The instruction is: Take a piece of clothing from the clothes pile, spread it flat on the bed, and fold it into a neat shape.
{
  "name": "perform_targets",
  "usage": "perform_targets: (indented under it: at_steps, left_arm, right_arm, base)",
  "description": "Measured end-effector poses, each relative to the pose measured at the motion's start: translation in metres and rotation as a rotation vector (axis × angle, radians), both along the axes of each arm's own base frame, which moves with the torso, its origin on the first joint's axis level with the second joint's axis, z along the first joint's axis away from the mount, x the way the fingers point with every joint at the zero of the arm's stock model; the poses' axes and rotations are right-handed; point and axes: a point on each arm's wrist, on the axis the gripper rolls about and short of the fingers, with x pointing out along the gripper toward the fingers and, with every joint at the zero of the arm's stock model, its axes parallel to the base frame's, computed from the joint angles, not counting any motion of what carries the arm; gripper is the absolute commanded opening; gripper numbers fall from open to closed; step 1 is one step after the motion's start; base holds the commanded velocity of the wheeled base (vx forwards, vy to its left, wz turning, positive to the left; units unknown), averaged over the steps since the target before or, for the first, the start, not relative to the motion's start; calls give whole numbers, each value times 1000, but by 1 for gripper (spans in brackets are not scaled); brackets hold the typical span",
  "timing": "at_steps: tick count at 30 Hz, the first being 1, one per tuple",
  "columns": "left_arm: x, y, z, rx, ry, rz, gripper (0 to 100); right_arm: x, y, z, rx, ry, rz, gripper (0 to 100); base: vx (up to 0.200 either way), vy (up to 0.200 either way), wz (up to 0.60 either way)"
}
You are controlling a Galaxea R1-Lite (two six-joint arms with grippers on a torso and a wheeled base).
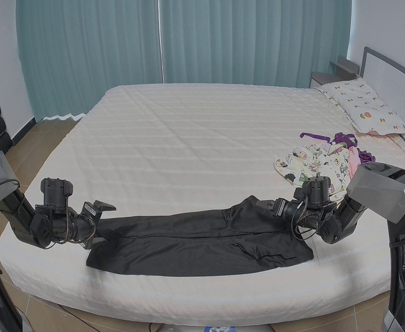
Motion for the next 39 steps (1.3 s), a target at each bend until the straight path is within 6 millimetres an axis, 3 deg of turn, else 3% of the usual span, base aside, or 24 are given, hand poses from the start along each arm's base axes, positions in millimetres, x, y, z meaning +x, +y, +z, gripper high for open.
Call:
perform_targets:
  at_steps: [6,7,20,39]
  left_arm:
    - [-1,-1,-3,1,11,-3,100]
    - [-1,-1,-3,1,12,-3,100]
    - [-1,-1,-5,2,18,-3,100]
    - [-1,-1,-6,2,21,-6,100]
  right_arm:
    - [2,-1,-5,-19,-19,7,100]
    - [2,-1,-5,-20,-18,8,0]
    - [0,-8,-10,-26,4,-3,0]
    - [-8,-22,-2,-26,22,-28,0]
  base:
    - [0,0,0]
    - [0,0,0]
    - [0,0,0]
    - [0,0,0]
